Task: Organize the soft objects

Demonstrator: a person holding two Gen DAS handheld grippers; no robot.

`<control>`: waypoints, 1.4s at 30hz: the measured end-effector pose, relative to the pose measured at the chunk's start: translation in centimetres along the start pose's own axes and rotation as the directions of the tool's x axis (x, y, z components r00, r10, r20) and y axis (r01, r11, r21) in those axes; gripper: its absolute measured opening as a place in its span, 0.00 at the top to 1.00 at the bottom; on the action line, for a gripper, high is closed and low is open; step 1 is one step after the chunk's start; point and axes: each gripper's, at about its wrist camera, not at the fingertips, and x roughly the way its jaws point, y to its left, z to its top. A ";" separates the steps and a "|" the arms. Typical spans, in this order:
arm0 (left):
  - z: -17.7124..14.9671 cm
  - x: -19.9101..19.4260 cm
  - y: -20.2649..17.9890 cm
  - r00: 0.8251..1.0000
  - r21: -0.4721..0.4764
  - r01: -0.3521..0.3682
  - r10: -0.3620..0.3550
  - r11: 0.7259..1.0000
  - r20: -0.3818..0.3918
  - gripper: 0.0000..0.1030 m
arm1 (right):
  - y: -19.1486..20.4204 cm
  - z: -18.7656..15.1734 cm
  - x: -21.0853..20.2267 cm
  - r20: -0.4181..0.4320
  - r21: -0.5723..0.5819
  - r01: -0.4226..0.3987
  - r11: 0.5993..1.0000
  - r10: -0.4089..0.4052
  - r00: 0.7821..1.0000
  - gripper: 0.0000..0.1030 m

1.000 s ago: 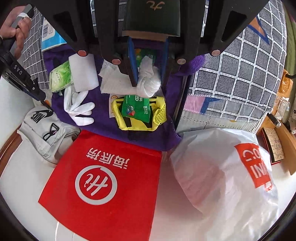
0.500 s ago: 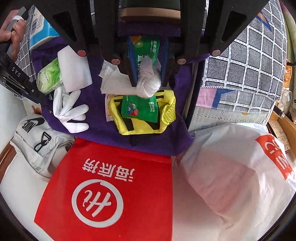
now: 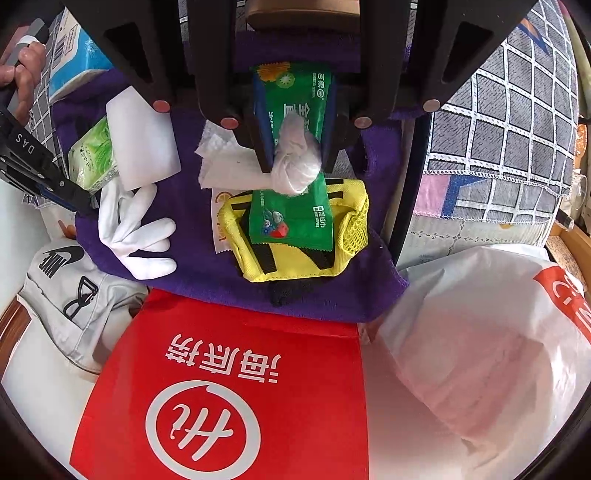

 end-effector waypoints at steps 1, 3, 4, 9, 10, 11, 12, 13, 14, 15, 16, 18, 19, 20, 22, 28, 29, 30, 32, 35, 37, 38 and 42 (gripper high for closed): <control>0.0 0.0 0.0 1.000 0.000 0.001 -0.001 1.000 0.000 0.75 | 0.0 0.0 0.1 -0.004 -0.003 0.001 1.000 -0.001 1.000 0.79; 0.1 0.3 0.1 1.000 0.002 0.004 -0.004 1.000 -0.005 0.75 | 0.0 -0.1 0.3 -0.009 -0.006 0.003 1.000 -0.004 1.000 0.79; 0.1 0.4 0.2 1.000 0.002 0.006 -0.005 1.000 -0.007 0.75 | 0.0 -0.1 0.4 -0.012 -0.006 -0.001 1.000 0.001 1.000 0.79; 0.3 0.7 0.6 1.000 -0.008 0.022 -0.022 1.000 -0.019 0.75 | -0.1 -0.2 0.8 -0.030 -0.001 -0.031 1.000 0.031 0.999 0.79; 0.3 0.8 0.7 0.999 -0.011 0.025 -0.025 1.000 -0.021 0.75 | 0.0 -0.2 0.8 -0.031 -0.003 -0.032 0.999 0.032 0.999 0.78; 0.4 0.9 0.8 0.999 -0.013 0.027 -0.027 1.000 -0.025 0.74 | 0.1 -0.2 0.8 -0.033 -0.006 -0.036 0.999 0.036 0.999 0.77; 0.4 1.0 0.9 0.999 -0.014 0.027 -0.028 1.000 -0.033 0.70 | 0.2 -0.2 0.9 -0.036 -0.013 -0.038 0.999 0.037 0.999 0.76; 0.5 1.1 1.0 0.999 -0.016 0.023 -0.024 1.000 -0.042 0.68 | 0.4 -0.2 0.9 -0.040 -0.022 -0.036 0.999 0.035 0.999 0.72; 0.5 1.2 1.1 0.999 -0.018 0.016 -0.016 1.000 -0.043 0.65 | 0.5 -0.3 0.8 -0.043 -0.032 -0.029 0.999 0.028 0.999 0.69; 0.6 1.2 1.1 0.999 -0.016 0.012 -0.012 1.000 -0.039 0.61 | 0.6 -0.3 0.8 -0.042 -0.042 -0.020 0.999 0.019 0.999 0.68; 0.6 1.2 1.0 0.999 -0.010 0.009 -0.010 1.000 -0.037 0.58 | 0.7 -0.3 0.6 -0.037 -0.047 -0.016 0.999 0.015 0.999 0.64; 0.7 1.1 1.0 0.999 -0.006 -0.004 0.004 1.000 -0.035 0.51 | 0.6 -0.2 0.2 -0.027 -0.043 -0.032 0.999 0.031 0.999 0.47; 0.7 1.0 1.0 0.999 -0.006 -0.007 0.007 1.000 -0.032 0.51 | 0.6 -0.1 -0.1 -0.019 -0.038 -0.046 0.998 0.046 0.999 0.45; 0.8 0.9 1.1 0.999 -0.006 -0.007 0.006 1.000 -0.033 0.49 | 0.6 0.0 -0.4 -0.006 -0.034 -0.056 0.998 0.056 0.998 0.45; 0.8 0.8 1.2 0.999 -0.007 -0.023 0.023 1.000 -0.033 0.44 | 0.9 0.2 -1.0 0.010 -0.035 -0.055 0.998 0.055 0.998 0.44; 0.1 -1.6 1.4 0.999 -0.042 -0.039 0.039 0.998 -0.018 0.36 | 2.3 -0.2 -2.6 0.040 -0.057 -0.016 0.998 0.018 0.999 0.44; -0.2 -2.0 1.3 0.999 -0.039 -0.037 0.037 0.999 -0.020 0.36 | 2.4 -0.4 -3.0 0.041 -0.056 -0.014 0.998 0.017 0.999 0.43; -0.5 -2.5 1.2 0.999 -0.030 -0.038 0.038 0.999 -0.018 0.35 | 2.6 -0.7 -3.4 0.042 -0.062 0.000 0.998 0.003 0.999 0.43; -1.2 -4.0 0.9 0.998 -0.018 -0.056 0.056 0.998 -0.004 0.35 | 3.1 -1.2 -4.3 0.051 -0.069 0.032 0.997 -0.028 0.998 0.43; -2.9 -6.5 0.8 0.998 -0.025 -0.063 0.063 0.998 0.024 0.33 | 3.2 -2.5 -6.4 0.052 -0.049 -0.001 0.999 0.004 0.999 0.43; -3.9 -8.1 0.6 0.998 -0.033 -0.055 0.056 0.998 0.040 0.33 | 3.5 -3.5 -7.8 0.053 -0.045 -0.013 0.999 0.015 0.998 0.43; -4.5 -9.3 0.4 0.997 -0.031 -0.053 0.055 0.998 0.051 0.33 | 3.7 -4.1 -8.6 0.056 -0.044 -0.007 0.999 0.009 0.998 0.43; -7.1 -12.3 -0.4 0.991 -0.009 -0.088 0.088 0.996 0.097 0.32 | 4.8 -7.2 -11.9 0.079 -0.037 0.011 0.999 -0.008 0.997 0.29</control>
